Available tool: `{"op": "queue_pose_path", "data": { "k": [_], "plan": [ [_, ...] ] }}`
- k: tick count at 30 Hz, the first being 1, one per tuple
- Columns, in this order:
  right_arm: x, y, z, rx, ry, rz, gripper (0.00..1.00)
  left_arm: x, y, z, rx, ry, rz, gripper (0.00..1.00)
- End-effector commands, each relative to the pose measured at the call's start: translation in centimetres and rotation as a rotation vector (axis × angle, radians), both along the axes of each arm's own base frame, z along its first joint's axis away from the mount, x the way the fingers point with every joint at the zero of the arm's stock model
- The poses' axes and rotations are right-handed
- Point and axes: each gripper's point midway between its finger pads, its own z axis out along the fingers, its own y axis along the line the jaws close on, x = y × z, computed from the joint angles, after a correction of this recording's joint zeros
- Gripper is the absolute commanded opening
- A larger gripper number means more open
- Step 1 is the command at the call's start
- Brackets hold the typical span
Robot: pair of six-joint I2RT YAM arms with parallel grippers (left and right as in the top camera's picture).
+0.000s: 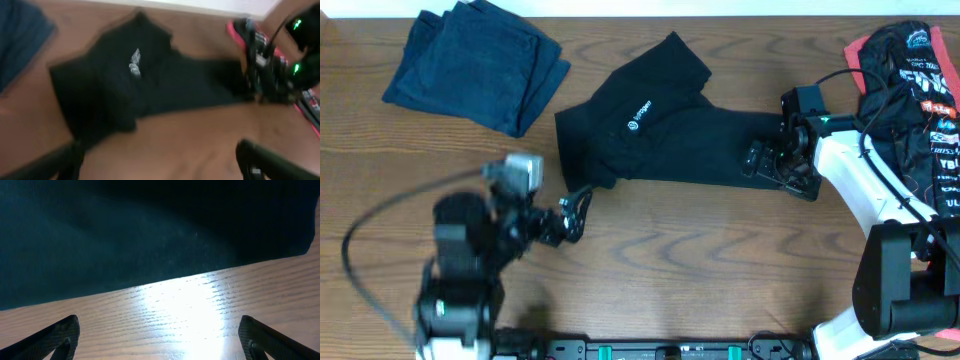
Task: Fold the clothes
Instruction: 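Grasp the shirt's left edge with the left gripper, right holding right edge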
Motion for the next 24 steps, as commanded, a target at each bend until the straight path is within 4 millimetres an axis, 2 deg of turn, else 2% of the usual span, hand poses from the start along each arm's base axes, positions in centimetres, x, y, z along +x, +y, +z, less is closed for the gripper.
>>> {"op": "queue_pose_path", "data": {
  "k": [1, 6, 10, 16, 20, 24],
  "plan": [
    [-0.3, 0.5, -0.2, 0.001, 0.012, -0.001, 0.99, 1.0, -1.9, -1.0, 0.006, 0.163, -0.11, 0.98],
    [-0.7, 0.5, -0.2, -0.003, 0.028, 0.003, 0.99, 2.1, -3.6, -5.1, -0.095, 0.439, -0.13, 0.98],
    [-0.6, 0.5, -0.2, -0.002, 0.027, 0.003, 0.99, 2.3, -4.3, -8.3, -0.097, 0.566, -0.138, 0.98],
    [-0.4, 0.6, -0.2, -0.001, 0.018, 0.002, 0.99, 4.0, -3.6, -13.4, -0.062, 0.744, 0.057, 0.98],
    [-0.8, 0.5, -0.2, -0.003, 0.032, 0.002, 0.99, 4.9, -3.8, -15.7, -0.084, 0.805, 0.109, 0.98],
    [-1.0, 0.5, -0.3, -0.004, 0.043, 0.003, 0.99, 6.5, -3.8, -17.0, -0.112, 0.806, 0.161, 0.98]
  ]
}}
